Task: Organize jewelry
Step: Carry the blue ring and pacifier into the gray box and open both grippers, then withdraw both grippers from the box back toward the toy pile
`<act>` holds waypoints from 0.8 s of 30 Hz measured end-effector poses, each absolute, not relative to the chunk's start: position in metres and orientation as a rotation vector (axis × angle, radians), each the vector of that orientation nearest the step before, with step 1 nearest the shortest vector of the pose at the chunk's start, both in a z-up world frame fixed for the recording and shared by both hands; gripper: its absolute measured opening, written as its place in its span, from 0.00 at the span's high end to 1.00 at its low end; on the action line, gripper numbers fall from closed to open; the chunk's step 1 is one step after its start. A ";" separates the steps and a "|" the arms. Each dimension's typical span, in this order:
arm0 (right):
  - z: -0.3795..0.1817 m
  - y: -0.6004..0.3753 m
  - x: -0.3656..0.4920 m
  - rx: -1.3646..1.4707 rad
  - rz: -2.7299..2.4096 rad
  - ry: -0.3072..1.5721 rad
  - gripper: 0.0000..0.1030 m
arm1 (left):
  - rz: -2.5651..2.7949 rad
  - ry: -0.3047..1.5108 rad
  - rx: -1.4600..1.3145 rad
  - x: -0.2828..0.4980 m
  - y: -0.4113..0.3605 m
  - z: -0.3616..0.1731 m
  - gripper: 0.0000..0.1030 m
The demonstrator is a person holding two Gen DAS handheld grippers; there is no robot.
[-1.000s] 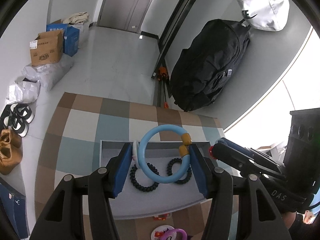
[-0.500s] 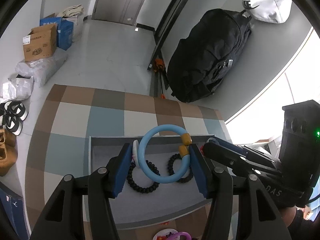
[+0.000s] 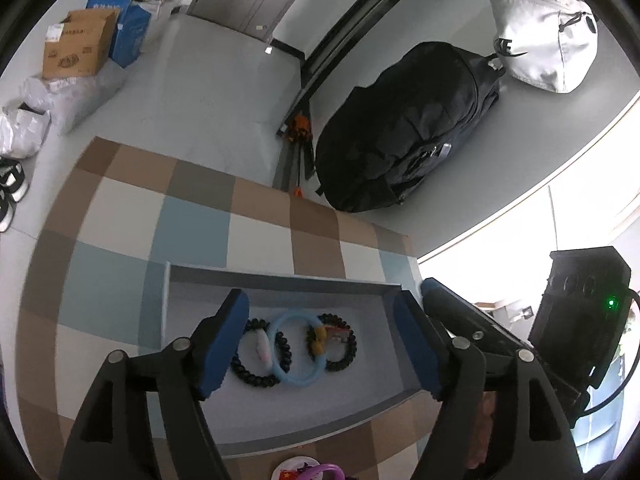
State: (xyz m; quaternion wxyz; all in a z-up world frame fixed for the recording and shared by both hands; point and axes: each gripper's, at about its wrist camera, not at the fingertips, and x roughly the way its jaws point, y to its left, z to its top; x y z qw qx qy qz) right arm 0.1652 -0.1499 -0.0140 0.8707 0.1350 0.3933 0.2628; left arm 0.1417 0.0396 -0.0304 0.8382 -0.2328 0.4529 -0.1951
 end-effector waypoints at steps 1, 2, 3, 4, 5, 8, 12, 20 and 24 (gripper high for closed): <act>-0.014 -0.152 0.165 0.289 0.542 0.819 0.36 | -0.402 0.954 -0.479 0.141 0.039 -0.029 0.31; -0.014 -0.153 0.165 0.293 0.539 0.818 0.34 | -0.388 0.953 -0.460 0.140 0.037 -0.028 0.31; -0.014 -0.153 0.166 0.296 0.537 0.820 0.34 | -0.377 0.951 -0.446 0.139 0.036 -0.028 0.31; -0.015 -0.153 0.166 0.298 0.535 0.823 0.34 | -0.361 0.949 -0.425 0.138 0.035 -0.027 0.31; -0.015 -0.153 0.166 0.301 0.536 0.827 0.34 | -0.337 0.951 -0.390 0.137 0.032 -0.027 0.31; -0.015 -0.152 0.164 0.297 0.542 0.831 0.34 | -0.261 0.939 -0.280 0.133 0.027 -0.025 0.30; -0.013 -0.150 0.159 0.282 0.541 0.815 0.26 | -0.226 0.912 -0.249 0.125 0.029 -0.022 0.30; -0.013 -0.152 0.142 0.261 0.512 0.792 0.14 | -0.145 0.864 -0.234 0.110 0.037 -0.017 0.20; -0.013 -0.155 0.130 0.251 0.488 0.782 0.03 | -0.119 0.836 -0.229 0.099 0.041 -0.012 0.19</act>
